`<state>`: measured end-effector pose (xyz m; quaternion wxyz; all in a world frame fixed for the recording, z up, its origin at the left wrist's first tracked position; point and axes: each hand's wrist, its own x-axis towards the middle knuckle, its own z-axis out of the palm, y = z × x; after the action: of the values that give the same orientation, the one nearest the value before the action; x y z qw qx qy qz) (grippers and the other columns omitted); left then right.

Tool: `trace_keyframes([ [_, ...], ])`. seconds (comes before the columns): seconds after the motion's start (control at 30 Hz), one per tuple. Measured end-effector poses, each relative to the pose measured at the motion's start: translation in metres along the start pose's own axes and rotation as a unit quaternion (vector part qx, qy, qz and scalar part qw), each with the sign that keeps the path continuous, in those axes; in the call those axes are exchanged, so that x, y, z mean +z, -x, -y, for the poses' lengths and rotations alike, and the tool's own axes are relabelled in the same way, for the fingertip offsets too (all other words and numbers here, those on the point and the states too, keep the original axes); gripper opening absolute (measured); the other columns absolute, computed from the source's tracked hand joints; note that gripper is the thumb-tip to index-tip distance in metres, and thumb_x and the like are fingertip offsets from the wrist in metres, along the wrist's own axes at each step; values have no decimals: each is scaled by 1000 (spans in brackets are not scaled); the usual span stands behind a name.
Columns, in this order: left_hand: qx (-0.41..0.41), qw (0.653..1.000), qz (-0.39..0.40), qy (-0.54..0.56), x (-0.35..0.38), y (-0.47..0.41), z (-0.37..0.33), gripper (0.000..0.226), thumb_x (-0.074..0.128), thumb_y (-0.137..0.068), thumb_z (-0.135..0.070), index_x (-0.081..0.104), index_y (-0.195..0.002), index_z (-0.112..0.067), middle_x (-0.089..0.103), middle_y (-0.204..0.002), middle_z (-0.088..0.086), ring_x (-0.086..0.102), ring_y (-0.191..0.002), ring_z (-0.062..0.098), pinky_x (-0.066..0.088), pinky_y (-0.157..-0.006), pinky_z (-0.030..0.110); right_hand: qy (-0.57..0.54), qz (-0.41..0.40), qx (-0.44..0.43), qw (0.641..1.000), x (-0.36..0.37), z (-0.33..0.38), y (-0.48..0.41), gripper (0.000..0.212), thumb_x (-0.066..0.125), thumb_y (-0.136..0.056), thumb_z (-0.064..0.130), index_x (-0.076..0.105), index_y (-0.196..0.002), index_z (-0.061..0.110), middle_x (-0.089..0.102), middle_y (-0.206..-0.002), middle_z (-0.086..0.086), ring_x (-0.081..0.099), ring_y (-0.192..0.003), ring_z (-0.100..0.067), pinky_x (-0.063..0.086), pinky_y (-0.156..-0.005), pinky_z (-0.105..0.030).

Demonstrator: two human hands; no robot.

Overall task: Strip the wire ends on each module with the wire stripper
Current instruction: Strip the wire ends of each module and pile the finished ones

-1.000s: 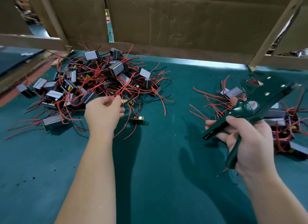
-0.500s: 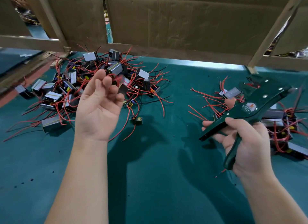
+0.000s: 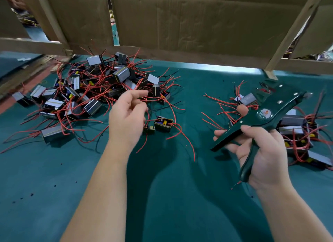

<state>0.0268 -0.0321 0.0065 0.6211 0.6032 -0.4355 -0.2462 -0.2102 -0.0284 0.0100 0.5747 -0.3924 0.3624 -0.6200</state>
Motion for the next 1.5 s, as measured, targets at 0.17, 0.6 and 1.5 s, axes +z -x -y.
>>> trace_keyframes([
  [0.17,-64,937,-36,-341,-3,4,6,13,57,-78,-23,63,-87,-30,48,-87,-4,53,-90,25,46,-84,39,-6,0,14,1000,1,1,1,35,50,-75,9,59,-109,8,54,-136,-13,68,-72,-40,56,-72,-57],
  [0.6,12,993,-22,-118,-2,-2,10,27,71,-84,-13,69,-84,-40,63,-73,-11,51,-55,-8,36,-60,3,-14,3,13,1000,-1,-2,-2,30,51,-75,10,61,-104,9,60,-127,-6,67,-74,-41,55,-70,-56],
  [1.5,-35,998,27,50,5,-1,5,25,49,-99,-13,69,-106,-27,66,-85,-9,71,-76,10,48,-66,26,-31,14,48,998,2,0,-1,41,47,-75,17,58,-114,9,65,-111,0,67,-75,-42,57,-66,-48],
])
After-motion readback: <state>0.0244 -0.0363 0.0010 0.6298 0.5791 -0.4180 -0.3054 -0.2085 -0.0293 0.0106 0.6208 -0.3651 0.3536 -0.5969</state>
